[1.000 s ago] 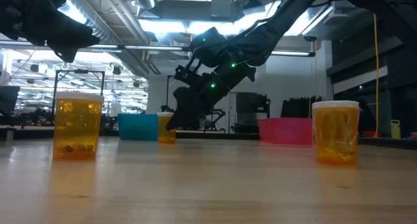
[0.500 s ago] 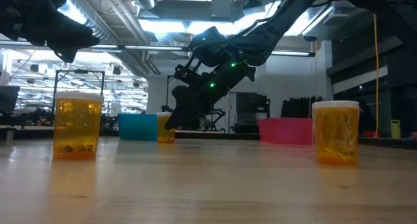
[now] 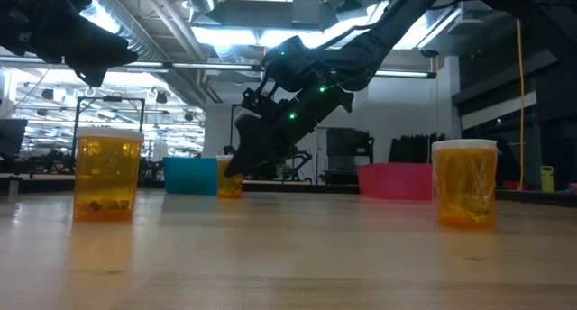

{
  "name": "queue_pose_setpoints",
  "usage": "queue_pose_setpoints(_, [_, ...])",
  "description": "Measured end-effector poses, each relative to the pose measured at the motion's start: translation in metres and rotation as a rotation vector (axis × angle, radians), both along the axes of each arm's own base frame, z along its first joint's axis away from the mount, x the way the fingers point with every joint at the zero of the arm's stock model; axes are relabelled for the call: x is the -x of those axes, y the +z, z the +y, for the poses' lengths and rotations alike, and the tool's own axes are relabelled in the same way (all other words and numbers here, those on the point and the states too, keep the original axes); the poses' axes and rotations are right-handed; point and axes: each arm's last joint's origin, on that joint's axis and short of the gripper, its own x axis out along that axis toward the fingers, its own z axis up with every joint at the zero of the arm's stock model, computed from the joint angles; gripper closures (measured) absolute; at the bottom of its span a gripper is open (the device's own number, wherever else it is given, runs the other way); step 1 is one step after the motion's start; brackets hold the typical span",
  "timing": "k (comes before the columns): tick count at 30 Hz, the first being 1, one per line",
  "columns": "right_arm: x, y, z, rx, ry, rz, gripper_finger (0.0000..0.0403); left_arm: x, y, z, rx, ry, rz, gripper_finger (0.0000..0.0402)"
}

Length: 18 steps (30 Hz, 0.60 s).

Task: Pick and place medicine bottles into bin by pill shape (circle, oval)
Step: Put the big orange pill bottle into the blue bin

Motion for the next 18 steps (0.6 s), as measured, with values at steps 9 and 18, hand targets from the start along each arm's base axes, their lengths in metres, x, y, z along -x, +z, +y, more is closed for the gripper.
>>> queue_pose_setpoints(9, [0.0000,0.0005,-0.0018,0.012,-0.049,-0.006,0.0083,0.0000,0.0000,0.0000,0.000,0.000,0.000,0.0282])
queue_pose_setpoints(18, [-0.0011,0.0023,-0.0033,0.020,-0.013,-0.027,0.0083,0.0000,0.0000,0.0000,0.000,0.000,0.000,0.0282])
